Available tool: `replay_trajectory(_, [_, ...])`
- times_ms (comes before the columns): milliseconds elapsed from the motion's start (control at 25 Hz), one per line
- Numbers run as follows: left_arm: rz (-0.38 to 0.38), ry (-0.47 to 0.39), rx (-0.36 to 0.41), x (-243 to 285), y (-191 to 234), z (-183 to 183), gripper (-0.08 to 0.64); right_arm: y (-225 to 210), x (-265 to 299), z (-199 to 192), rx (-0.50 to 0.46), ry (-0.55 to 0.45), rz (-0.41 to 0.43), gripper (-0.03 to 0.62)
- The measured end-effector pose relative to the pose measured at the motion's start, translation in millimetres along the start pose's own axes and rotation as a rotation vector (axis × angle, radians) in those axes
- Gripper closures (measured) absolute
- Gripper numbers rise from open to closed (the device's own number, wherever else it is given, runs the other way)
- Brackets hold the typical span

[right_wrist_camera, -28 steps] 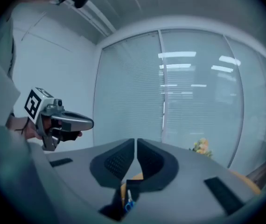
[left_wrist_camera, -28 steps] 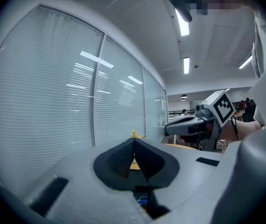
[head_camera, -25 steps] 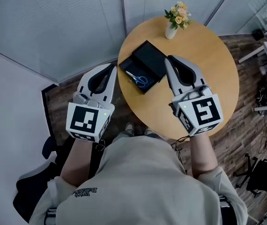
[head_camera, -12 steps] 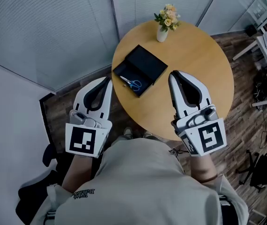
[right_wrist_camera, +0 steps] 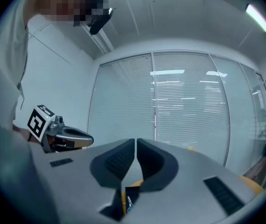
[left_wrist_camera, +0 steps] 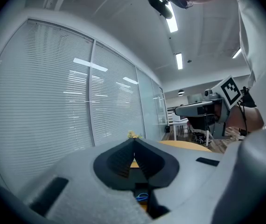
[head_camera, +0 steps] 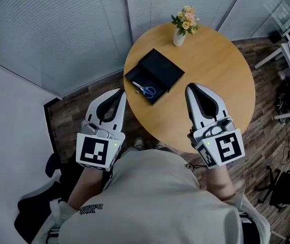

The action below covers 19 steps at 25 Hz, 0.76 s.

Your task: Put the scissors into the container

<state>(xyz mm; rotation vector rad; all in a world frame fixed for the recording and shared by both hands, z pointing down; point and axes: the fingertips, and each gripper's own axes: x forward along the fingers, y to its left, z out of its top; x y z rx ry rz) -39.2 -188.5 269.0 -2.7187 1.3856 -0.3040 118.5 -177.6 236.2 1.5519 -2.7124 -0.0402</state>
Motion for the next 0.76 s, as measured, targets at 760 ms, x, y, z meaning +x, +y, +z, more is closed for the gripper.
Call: replay_trajectory(760, [-0.010,0.019,-0.017,4.3,5.8,-11.1,0.538,-3.5,6.0,-3.2,-0.023,0.016,-0.010,0.555])
